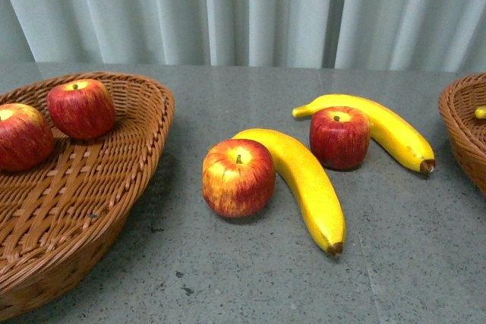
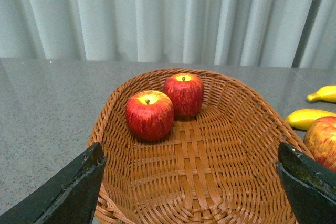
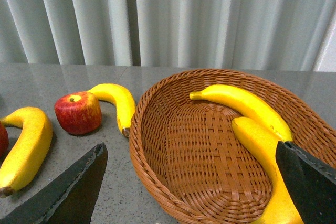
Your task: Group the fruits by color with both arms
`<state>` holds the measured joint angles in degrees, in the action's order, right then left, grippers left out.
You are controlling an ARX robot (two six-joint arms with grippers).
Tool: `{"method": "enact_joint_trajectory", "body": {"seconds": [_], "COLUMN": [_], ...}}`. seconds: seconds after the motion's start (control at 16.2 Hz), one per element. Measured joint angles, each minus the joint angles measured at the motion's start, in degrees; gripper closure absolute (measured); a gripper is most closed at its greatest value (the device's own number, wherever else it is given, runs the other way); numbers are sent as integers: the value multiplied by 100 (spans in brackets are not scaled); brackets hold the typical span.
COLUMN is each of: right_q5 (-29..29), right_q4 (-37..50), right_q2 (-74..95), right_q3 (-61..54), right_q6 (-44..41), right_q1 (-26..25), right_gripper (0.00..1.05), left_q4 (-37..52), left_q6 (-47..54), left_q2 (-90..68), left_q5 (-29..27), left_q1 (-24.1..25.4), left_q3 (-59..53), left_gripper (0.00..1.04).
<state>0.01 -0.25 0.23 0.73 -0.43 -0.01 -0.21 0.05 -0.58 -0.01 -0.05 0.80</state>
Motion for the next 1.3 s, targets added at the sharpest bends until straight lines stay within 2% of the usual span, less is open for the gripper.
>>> {"method": "enact_joint_trajectory", "body": {"seconds": [1.3], "right_q5": [0], "right_q4": [0], "right_q2": [0], "right_q3": [0], "right_q6": [0], "right_q1": [0], "right_gripper": [7], "left_q4": [-57], "left_q6": [-11], "left_q2": [-13], "left_q5": [-72], "left_q1": [-17], "left_q3": [4], "left_gripper": [7]}}
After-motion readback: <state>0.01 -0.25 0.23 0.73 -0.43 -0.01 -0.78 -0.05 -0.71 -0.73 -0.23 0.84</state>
